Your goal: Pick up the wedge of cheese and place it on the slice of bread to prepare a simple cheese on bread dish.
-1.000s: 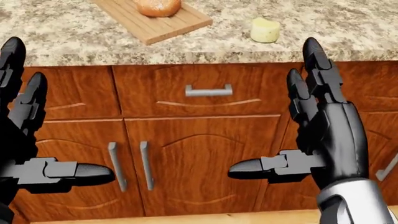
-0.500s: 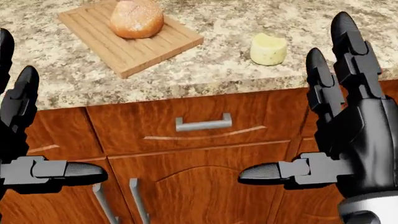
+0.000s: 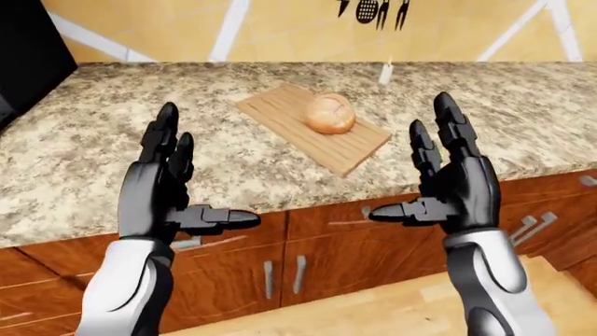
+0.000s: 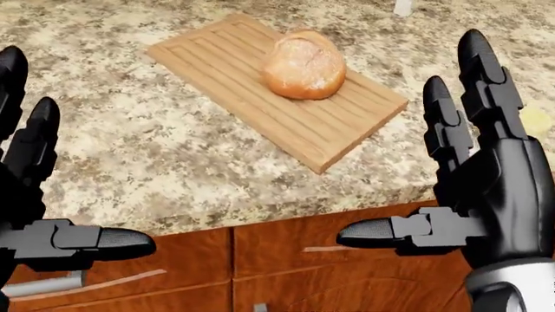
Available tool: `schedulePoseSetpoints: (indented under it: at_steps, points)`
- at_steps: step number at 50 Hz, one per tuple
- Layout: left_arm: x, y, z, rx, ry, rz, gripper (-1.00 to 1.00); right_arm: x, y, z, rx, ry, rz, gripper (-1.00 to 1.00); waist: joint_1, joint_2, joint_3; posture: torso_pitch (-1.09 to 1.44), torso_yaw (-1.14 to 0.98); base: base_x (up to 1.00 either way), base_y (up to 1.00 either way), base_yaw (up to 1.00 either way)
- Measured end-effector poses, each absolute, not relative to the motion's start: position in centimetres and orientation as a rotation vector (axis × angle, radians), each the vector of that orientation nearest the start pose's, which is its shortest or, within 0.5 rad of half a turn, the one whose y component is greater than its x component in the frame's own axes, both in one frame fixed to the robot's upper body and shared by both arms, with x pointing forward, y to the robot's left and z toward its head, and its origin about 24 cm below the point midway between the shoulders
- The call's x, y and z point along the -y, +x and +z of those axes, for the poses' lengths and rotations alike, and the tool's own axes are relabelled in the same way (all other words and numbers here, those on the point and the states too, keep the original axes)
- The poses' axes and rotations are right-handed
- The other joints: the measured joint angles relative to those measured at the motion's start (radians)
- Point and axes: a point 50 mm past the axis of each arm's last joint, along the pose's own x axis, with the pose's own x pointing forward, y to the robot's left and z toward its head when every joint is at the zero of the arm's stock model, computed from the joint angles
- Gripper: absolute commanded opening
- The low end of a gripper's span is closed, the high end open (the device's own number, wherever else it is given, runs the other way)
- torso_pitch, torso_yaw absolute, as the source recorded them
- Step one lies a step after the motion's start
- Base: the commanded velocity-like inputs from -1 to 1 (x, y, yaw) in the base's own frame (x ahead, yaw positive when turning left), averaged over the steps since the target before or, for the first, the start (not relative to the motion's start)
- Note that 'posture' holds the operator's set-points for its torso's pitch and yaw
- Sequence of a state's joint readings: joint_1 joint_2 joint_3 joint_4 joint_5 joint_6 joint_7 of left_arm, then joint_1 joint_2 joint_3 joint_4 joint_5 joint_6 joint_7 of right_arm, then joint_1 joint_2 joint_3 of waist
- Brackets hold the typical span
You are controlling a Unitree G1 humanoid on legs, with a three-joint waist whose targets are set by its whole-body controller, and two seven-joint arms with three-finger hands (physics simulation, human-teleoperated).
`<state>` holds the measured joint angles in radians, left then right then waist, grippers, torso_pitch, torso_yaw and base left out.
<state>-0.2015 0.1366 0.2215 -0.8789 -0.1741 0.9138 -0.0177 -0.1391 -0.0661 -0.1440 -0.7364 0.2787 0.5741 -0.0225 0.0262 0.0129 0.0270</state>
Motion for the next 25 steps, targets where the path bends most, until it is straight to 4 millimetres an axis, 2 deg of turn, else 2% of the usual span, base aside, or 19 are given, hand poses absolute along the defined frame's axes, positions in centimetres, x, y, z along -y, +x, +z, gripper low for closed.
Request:
schedulePoseSetpoints:
  at_steps: [4,5,6,9,11,12,13,15,17,19,23,25]
  points:
    - [-17.9,22.4,19.7,0.174,0.023,0.017,1.0,16.4,23.6,18.3,0.292,0.158,0.059,1.0,-0.003,0.003,0.004,0.0,0.0,0.0,-0.38,0.0]
    - [-17.8,22.5,19.9,0.182,0.024,0.011,1.0,16.5,23.5,18.4,0.297,0.157,0.054,1.0,-0.016,-0.013,-0.004,0.0,0.0,0.0,-0.67,0.0]
    - [-17.6,22.6,20.1,0.194,0.022,-0.001,1.0,16.7,23.5,18.5,0.304,0.154,0.044,1.0,-0.02,-0.014,-0.001,0.0,0.0,0.0,-0.68,0.0]
    - [-17.4,22.5,19.8,0.177,0.018,-0.018,1.0,16.9,23.4,18.3,0.297,0.152,0.026,1.0,-0.059,0.071,0.036,0.0,0.0,-0.03,-0.9,0.0]
    - [-17.9,22.5,19.8,0.178,0.023,0.007,1.0,16.6,23.3,18.8,0.316,0.152,0.049,1.0,-0.051,0.11,0.067,0.0,0.0,-0.13,-0.95,0.0]
    - [-18.2,22.5,19.7,0.17,0.03,0.025,1.0,16.3,23.2,18.6,0.308,0.168,0.061,1.0,-0.032,0.083,0.08,0.0,0.0,-0.09,-0.47,0.0]
    - [-18.3,22.6,19.4,0.149,0.027,0.033,1.0,16.2,23.2,17.9,0.275,0.173,0.063,1.0,-0.014,0.061,0.068,0.0,0.0,-0.08,-0.47,0.0]
    - [-18.3,22.7,19.0,0.121,0.024,0.036,1.0,16.3,23.7,17.0,0.216,0.172,0.061,1.0,0.004,0.035,0.034,0.0,0.0,-0.1,-0.74,0.0]
    - [-18.1,22.7,19.3,0.142,0.026,0.029,1.0,16.5,23.6,17.4,0.234,0.164,0.055,1.0,0.002,0.025,0.017,0.0,0.0,-0.15,-0.92,0.0]
    - [-18.0,22.5,19.8,0.177,0.029,0.022,1.0,16.5,23.2,18.4,0.292,0.159,0.054,1.0,-0.002,0.016,0.011,0.0,0.0,-0.16,-0.93,0.0]
    - [-18.1,22.5,19.5,0.181,0.03,0.023,1.0,16.3,22.8,19.1,0.337,0.161,0.07,1.0,-0.004,-0.003,0.014,0.0,0.0,-0.16,-0.89,0.0]
    - [-18.3,22.7,19.1,0.16,0.028,0.028,1.0,16.2,22.9,18.8,0.322,0.164,0.075,1.0,-0.001,-0.025,0.016,0.0,0.0,-0.09,-0.82,0.0]
